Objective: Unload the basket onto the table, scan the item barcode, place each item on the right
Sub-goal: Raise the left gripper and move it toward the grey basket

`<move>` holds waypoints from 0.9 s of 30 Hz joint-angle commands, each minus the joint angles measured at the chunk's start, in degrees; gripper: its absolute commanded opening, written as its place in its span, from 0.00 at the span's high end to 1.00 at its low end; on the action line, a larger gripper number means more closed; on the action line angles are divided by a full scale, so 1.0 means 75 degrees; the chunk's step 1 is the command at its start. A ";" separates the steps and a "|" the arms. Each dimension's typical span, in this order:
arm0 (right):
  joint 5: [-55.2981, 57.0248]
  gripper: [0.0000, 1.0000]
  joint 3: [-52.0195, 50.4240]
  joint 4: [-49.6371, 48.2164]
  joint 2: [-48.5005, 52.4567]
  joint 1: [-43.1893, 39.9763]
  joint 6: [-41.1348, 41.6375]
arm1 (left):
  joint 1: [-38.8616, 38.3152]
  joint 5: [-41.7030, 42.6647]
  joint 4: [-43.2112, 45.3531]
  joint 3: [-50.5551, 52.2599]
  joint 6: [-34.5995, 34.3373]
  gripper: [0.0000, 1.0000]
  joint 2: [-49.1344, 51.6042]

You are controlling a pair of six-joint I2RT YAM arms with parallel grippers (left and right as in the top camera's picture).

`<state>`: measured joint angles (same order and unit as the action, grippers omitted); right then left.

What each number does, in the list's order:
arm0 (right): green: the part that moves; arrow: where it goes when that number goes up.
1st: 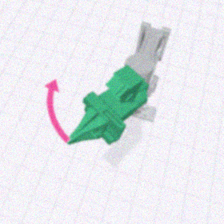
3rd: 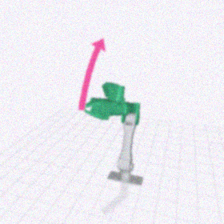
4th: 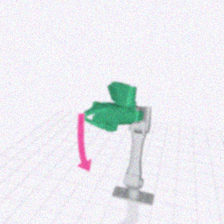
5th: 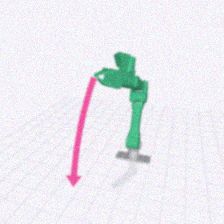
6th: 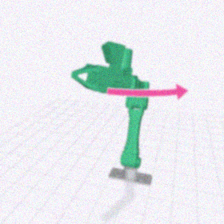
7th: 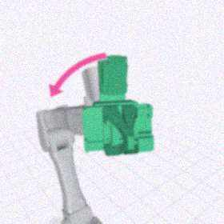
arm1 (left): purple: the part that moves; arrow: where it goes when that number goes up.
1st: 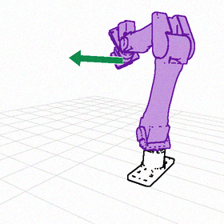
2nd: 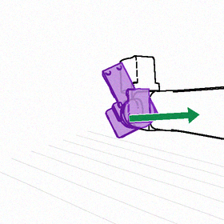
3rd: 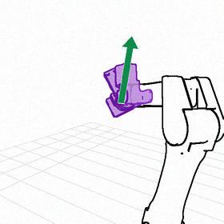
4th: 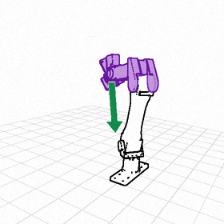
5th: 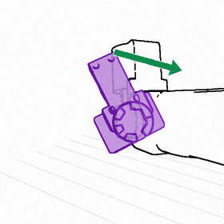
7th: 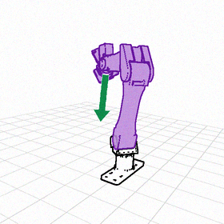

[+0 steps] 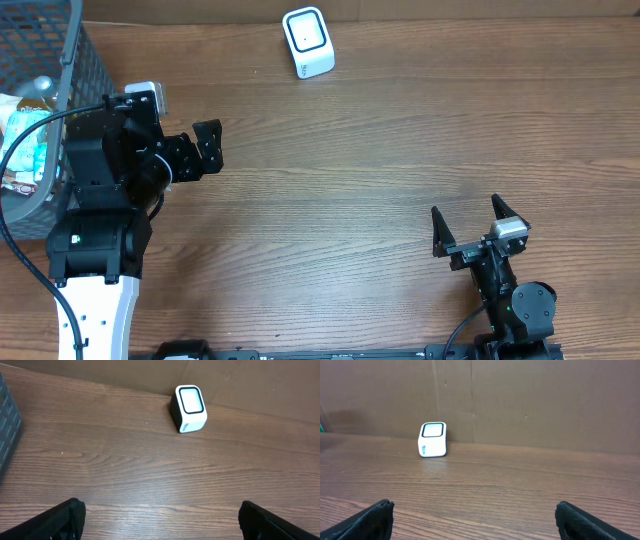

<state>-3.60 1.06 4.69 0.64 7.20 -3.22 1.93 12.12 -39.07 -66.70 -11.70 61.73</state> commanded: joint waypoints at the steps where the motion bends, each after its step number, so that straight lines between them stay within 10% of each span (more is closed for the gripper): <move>1: 0.0070 0.00 -0.0082 -0.0029 -0.0055 -0.0026 -0.0035 | 0.0038 -0.0096 0.0009 -0.0187 -0.0047 0.00 0.0017; 27: 0.0067 0.00 -0.0082 -0.0029 -0.0055 -0.0026 -0.0035 | 0.0041 -0.0691 -0.0204 -0.0187 -0.0052 0.00 0.0475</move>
<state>-3.57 1.06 4.71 0.64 7.20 -3.22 1.93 7.81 -40.38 -66.70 -11.70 63.61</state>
